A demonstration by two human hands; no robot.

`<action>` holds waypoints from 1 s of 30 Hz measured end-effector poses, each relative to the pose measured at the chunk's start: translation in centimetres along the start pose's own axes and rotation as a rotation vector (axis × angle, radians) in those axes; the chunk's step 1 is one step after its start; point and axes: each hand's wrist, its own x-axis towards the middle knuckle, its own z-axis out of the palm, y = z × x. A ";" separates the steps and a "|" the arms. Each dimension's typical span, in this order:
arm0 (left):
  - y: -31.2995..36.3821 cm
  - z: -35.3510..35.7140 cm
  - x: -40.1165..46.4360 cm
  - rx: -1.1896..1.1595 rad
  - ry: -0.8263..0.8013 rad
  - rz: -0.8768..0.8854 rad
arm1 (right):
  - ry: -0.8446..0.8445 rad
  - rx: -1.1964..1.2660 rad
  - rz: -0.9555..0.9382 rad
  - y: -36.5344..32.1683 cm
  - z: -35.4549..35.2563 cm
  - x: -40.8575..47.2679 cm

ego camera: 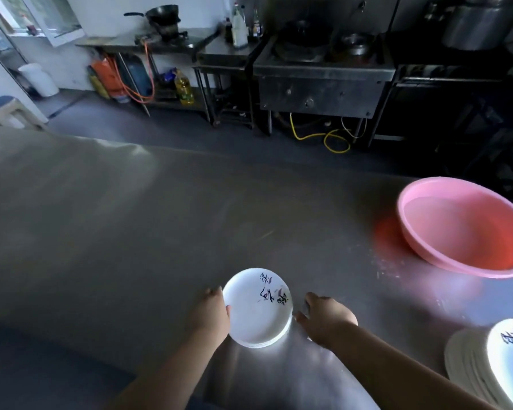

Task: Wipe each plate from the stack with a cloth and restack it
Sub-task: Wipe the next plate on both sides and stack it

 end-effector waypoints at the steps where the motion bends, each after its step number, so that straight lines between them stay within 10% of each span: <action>1: -0.4 0.0 0.3 -0.008 -0.023 0.015 | -0.012 0.004 0.011 -0.8 0.4 0.5; 19: 0.1 0.7 -0.8 -0.634 -0.080 0.141 | 0.137 0.343 0.270 -1.2 1.2 -0.9; 30: 8.9 7.2 -8.1 -0.569 -0.292 0.280 | 0.122 0.379 0.459 10.5 2.9 -9.3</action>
